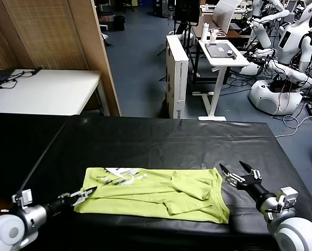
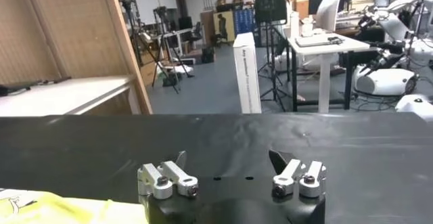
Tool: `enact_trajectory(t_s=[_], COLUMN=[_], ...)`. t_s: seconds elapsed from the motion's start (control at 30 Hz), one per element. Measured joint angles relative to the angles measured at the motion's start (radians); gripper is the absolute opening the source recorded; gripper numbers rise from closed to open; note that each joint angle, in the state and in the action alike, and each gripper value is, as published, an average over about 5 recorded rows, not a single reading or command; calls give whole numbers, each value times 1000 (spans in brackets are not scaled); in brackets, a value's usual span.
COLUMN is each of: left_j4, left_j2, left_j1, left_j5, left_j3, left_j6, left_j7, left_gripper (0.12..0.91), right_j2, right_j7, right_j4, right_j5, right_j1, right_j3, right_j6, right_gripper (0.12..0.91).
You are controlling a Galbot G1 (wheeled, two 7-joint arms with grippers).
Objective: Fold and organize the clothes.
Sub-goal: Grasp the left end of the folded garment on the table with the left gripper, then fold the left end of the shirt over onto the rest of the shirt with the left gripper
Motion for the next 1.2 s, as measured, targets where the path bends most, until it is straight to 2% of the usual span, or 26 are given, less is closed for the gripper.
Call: enact_trajectory(t_s=[0.13, 0.37, 0.47, 0.57, 0.73, 0.83, 1.0, 1.2], left_j4=[3, -4, -9, -13, -24, -31, -52, -89], left_j2=[3, 3, 2, -1, -12, -7, 20, 29], left_j1=[1, 6, 6, 6, 8, 14, 46, 89], left_j5=[0, 0, 0, -3, 24, 86, 232, 323], left_j3=[0, 2, 1, -3, -21, -45, -112, -203], left_j6=[1, 6, 6, 6, 4, 4, -2, -52], left_j7=[-3, -6, -8, -21, -62, -76, -72, -96], left_gripper=[720, 298, 202, 188, 188, 188, 188, 188], right_j2=[4, 10, 12, 14, 19, 26, 38, 48], right_j7=[-1, -2, -1, 3, 9, 10, 11, 13], right_j4=[0, 0, -1, -3, -14, -25, -39, -44], right_j5=[-6, -14, -17, -20, -35, -45, -64, -84], right_j1=[1, 4, 5, 9, 19, 28, 42, 46], right_j3=[-4, -11, -13, -14, -17, -26, -46, -57], right_j6=[0, 0, 0, 0, 0, -1, -1, 1], right_gripper=[907, 907, 907, 907, 907, 907, 907, 907])
